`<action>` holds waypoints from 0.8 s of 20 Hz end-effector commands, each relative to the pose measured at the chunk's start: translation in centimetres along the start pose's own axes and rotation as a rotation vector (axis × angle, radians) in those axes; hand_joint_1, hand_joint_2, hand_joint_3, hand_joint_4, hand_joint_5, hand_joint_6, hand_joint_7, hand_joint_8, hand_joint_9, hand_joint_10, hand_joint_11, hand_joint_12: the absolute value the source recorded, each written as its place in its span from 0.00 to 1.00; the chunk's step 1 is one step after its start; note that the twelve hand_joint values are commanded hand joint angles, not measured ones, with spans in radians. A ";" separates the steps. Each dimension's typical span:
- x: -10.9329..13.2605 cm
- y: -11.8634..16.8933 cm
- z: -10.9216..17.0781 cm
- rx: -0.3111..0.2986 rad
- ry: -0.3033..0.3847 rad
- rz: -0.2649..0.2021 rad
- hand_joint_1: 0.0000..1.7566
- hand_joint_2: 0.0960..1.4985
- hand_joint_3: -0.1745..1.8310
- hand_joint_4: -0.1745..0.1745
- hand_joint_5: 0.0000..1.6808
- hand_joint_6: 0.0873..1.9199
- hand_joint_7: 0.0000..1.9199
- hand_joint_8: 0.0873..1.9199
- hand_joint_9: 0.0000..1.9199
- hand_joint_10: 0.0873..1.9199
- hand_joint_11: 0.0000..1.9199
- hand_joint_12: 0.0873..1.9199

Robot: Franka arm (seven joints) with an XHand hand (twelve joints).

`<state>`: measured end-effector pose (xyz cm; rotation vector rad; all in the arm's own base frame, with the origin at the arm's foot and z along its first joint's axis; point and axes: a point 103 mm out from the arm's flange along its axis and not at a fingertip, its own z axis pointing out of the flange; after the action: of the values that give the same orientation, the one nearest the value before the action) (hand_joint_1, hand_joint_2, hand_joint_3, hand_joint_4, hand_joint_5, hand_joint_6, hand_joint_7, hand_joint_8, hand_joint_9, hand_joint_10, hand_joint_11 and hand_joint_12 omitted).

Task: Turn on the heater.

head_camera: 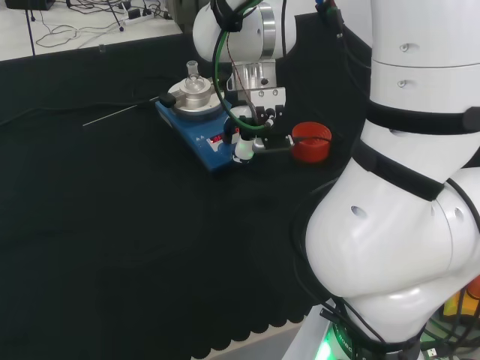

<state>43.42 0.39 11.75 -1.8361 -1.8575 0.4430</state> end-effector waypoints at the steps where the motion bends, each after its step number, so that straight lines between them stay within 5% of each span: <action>1: 0.0 0.3 0.2 0.004 -0.002 0.001 0.85 0.38 0.66 0.38 0.19 0.37 0.89 0.77 0.94 0.80 0.79 0.79; 16: 0.1 0.4 0.5 0.012 -0.011 0.005 0.84 0.38 0.66 0.38 0.19 0.37 0.89 0.77 0.94 0.80 0.79 0.79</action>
<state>43.53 0.50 11.19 -1.8372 -1.8566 0.4598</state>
